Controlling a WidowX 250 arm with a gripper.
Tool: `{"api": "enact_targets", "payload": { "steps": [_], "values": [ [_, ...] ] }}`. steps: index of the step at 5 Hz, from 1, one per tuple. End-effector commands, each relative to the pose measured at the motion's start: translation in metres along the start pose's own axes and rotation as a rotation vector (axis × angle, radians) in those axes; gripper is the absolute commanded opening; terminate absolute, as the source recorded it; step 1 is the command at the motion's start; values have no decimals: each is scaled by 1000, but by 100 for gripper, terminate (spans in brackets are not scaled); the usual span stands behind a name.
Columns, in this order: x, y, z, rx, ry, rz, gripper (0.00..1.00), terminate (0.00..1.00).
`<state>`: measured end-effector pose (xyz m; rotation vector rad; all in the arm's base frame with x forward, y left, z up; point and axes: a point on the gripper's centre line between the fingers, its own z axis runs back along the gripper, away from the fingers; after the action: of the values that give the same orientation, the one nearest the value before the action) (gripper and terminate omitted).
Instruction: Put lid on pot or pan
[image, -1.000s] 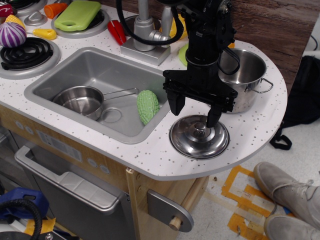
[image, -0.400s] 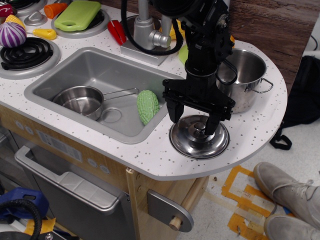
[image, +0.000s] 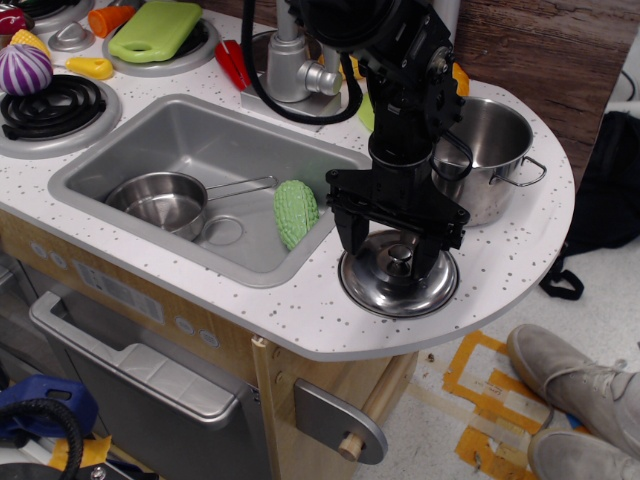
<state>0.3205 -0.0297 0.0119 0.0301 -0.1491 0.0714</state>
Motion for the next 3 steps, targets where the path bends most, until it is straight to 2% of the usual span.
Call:
{"api": "enact_targets", "payload": {
  "steps": [1, 3],
  "values": [
    [8, 3, 3, -5, -30, 11, 0, 0],
    [4, -1, 4, 1, -32, 31, 0, 0]
  ]
}}
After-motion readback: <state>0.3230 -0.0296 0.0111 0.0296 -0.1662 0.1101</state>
